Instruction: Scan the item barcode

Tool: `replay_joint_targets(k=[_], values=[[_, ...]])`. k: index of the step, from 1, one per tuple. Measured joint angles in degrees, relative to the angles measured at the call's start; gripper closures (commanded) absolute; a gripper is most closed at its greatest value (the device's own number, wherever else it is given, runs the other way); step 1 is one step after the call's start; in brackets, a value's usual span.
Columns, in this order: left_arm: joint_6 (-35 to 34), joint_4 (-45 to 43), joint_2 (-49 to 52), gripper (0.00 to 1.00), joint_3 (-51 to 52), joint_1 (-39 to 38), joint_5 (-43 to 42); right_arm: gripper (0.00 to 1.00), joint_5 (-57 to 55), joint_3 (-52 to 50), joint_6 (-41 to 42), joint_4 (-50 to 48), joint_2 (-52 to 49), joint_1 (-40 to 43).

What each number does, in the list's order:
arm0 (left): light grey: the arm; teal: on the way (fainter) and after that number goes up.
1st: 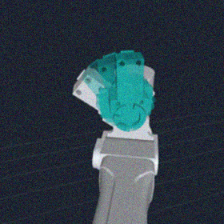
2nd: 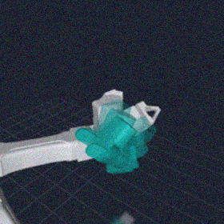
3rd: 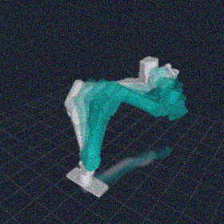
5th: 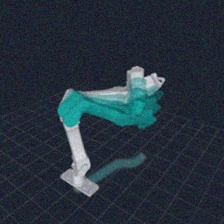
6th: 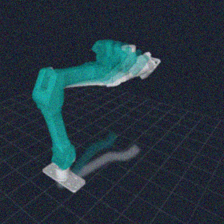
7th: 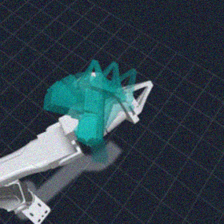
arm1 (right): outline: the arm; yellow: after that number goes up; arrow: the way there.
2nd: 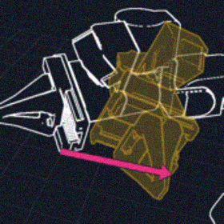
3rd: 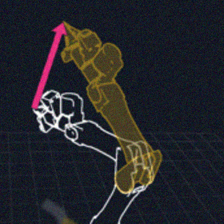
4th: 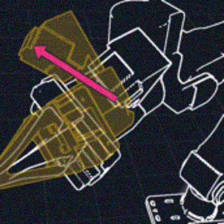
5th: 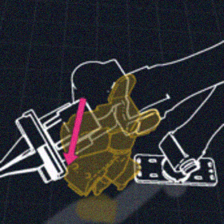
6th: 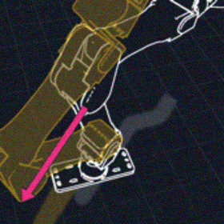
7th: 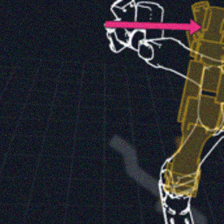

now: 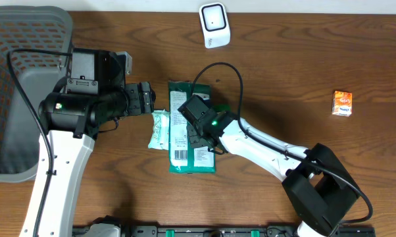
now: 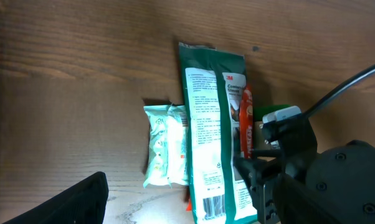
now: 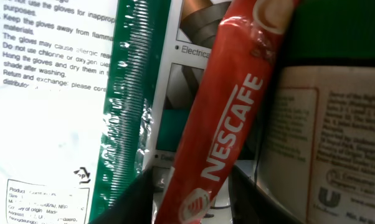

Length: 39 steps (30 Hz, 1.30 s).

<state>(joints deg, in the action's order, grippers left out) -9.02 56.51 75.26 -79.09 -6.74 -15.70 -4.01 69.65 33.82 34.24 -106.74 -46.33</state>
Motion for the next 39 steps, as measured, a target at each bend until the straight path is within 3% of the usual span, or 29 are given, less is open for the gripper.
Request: replay_joint_targets(k=[2, 11, 18, 26, 33, 39], values=[[0.0, 0.0, 0.0, 0.15, 0.0, 0.0, 0.0, 0.99, -0.1, -0.2, -0.1, -0.5, 0.0, 0.0], [0.0, 0.0, 0.0, 0.16, 0.0, 0.0, 0.0, 0.99, 0.0, -0.2, -1.4, -0.1, 1.6, 0.0], [0.0, 0.0, 0.0, 0.15, 0.0, 0.0, 0.0, 0.99, 1.7, -0.1, -4.9, 1.1, 12.9, 0.4], [0.0, 0.0, 0.0, 0.15, 0.0, 0.0, 0.0, 0.99, 25.0, 0.1, -13.2, 6.1, 22.6, 13.5], [0.0, 0.0, 0.0, 0.15, 0.0, 0.0, 0.0, 0.99, 50.7, 0.2, -25.5, 12.7, 20.6, 28.3], [0.0, 0.0, 0.0, 0.15, 0.0, 0.0, 0.0, 0.99, 64.7, 0.2, -36.7, 17.7, 12.9, 31.7]])
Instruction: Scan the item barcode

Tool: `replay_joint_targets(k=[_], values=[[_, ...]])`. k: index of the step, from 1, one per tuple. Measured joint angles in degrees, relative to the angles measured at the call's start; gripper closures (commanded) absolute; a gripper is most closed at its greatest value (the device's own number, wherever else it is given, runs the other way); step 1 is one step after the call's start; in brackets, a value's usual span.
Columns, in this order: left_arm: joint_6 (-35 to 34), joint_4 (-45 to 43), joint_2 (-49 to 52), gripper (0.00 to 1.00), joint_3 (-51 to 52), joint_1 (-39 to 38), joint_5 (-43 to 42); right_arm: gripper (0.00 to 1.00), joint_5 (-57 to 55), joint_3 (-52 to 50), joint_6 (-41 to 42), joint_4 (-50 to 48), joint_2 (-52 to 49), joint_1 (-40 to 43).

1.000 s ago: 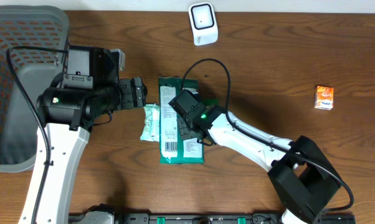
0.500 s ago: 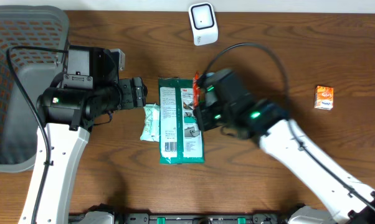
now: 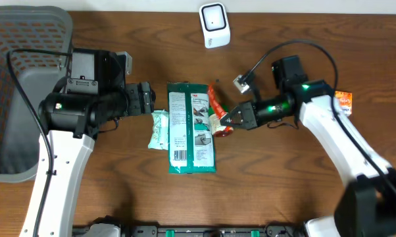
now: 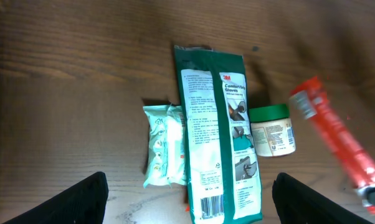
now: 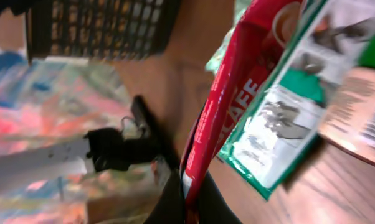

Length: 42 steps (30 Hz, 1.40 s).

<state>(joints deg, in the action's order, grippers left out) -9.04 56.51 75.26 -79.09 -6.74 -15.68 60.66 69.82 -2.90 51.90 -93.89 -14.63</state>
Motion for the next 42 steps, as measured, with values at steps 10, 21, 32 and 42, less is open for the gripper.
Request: replay_joint_targets(k=[10, 21, 32, 42], values=[[0.0, 0.0, 0.0, 0.16, 0.0, 0.0, 0.0, 0.99, 5.5, 0.0, -14.4, 7.1, -13.8, 2.6], [0.0, 0.0, 0.0, 0.15, 0.0, 0.0, 0.0, 0.70, 5.5, 0.0, -25.1, 13.4, -16.7, 9.6], [0.0, 0.0, 0.0, 0.15, 0.0, 0.0, 0.0, 0.62, -1.7, 0.0, -26.3, 14.6, -16.7, 10.4], [0.0, 0.0, 0.0, 0.15, 0.0, 0.0, 0.0, 0.54, -9.3, 0.0, -21.1, 14.3, -16.7, 7.9]])
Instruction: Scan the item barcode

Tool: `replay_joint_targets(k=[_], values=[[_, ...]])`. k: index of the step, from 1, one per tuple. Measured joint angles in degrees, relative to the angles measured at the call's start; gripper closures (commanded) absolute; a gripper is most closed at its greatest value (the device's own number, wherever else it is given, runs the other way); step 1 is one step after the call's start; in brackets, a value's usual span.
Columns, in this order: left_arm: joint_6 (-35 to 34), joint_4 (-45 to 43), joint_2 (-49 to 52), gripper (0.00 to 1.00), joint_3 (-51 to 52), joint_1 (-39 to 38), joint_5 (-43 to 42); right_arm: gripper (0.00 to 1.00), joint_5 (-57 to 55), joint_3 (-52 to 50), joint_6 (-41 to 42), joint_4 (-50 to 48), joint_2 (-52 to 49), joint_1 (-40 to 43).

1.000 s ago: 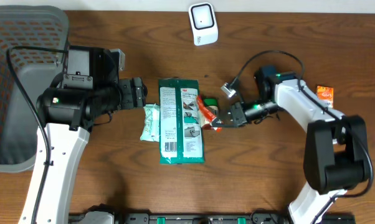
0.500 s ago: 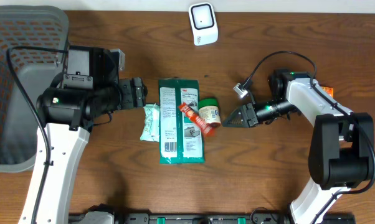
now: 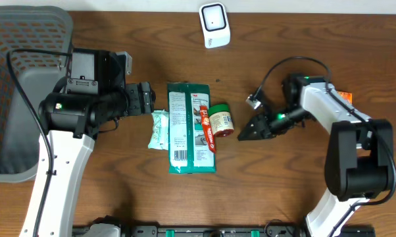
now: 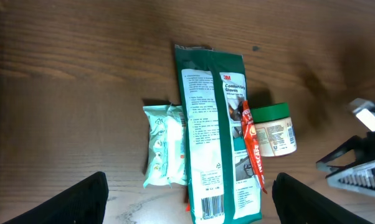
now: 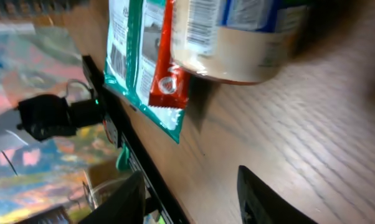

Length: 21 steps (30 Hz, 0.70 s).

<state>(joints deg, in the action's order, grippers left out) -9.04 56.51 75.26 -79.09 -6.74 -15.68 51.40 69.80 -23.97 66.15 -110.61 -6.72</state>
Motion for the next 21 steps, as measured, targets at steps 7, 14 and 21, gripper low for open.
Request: replay_joint_targets(k=[7, 14, 21], values=[[0.0, 0.0, 0.0, 0.16, 0.0, 0.0, 0.0, 0.53, -8.8, 0.0, 12.7, -8.9, 0.0, -12.9], [0.0, 0.0, 0.0, 0.15, 0.0, 0.0, 0.0, 0.50, -25.1, 0.1, 27.7, -13.1, 1.8, -25.2], [0.0, 0.0, 0.0, 0.15, 0.0, 0.0, 0.0, 0.51, -36.2, 0.1, 35.8, -14.6, 3.8, -31.5]])
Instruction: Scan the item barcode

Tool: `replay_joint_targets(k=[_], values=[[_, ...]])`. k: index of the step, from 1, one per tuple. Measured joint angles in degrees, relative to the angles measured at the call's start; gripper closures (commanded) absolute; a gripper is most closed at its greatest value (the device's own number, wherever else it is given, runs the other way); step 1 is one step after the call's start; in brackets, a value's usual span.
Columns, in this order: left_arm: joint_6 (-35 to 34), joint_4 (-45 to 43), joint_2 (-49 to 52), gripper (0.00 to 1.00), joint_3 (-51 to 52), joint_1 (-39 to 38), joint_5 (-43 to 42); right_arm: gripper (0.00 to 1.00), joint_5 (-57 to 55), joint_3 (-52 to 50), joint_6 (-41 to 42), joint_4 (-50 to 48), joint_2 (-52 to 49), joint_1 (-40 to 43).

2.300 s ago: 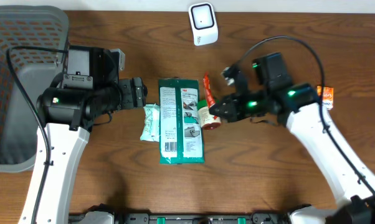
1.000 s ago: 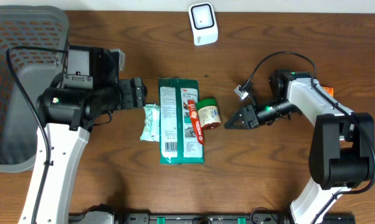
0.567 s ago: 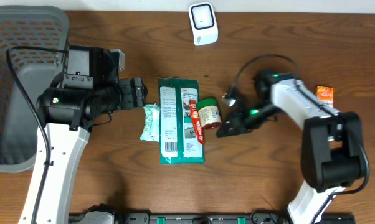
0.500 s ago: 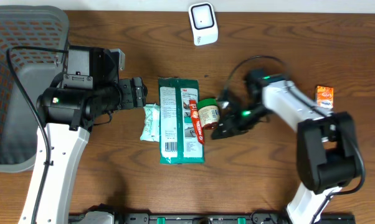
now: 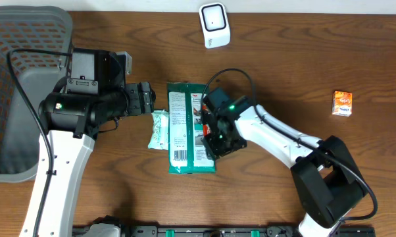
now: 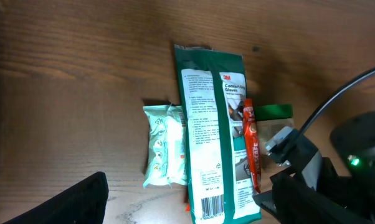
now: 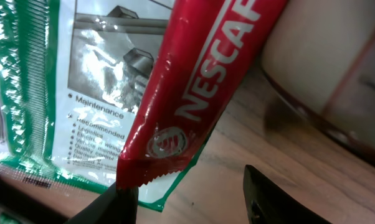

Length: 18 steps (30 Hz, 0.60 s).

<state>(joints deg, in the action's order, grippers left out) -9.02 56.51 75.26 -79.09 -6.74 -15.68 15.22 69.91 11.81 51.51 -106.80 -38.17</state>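
Note:
A red Nescafe stick (image 6: 251,146) lies along the right edge of the green 3M gloves pack (image 5: 183,128), which lies barcode side up. My right gripper (image 5: 218,139) is low over both and open. In the right wrist view the red stick (image 7: 200,93) ends at the left finger (image 7: 122,202), and the right finger (image 7: 281,199) stands over bare wood. The white scanner (image 5: 214,25) stands at the table's far edge. My left gripper (image 5: 145,97) hovers open to the left of the pack and holds nothing.
A green-lidded jar (image 6: 273,112) lies against the stick, mostly under the right arm. A pale green wipes pack (image 5: 159,128) touches the gloves pack's left side. A small orange box (image 5: 343,103) sits at the far right. A grey basket (image 5: 20,79) fills the left.
My right gripper was open over bare table to the right of the jar; now it is open over the stick's lower end and the gloves pack. The stick and the left arm have not moved.
First my right gripper was down at the stick on the gloves pack, its fingers on either side. Then it held the stick in the air to the right of the pack. Later the stick lay on the pack again with the gripper open beside the jar. Now the gripper is back over it.

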Motion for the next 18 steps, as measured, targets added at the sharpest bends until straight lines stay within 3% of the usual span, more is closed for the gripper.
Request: replay_joint_targets(k=[18], values=[[0.0, 0.0, 0.0, 0.15, 0.0, 0.0, 0.0, 0.51, -4.6, 1.4, 7.6, -1.6, 4.6, -1.4]])
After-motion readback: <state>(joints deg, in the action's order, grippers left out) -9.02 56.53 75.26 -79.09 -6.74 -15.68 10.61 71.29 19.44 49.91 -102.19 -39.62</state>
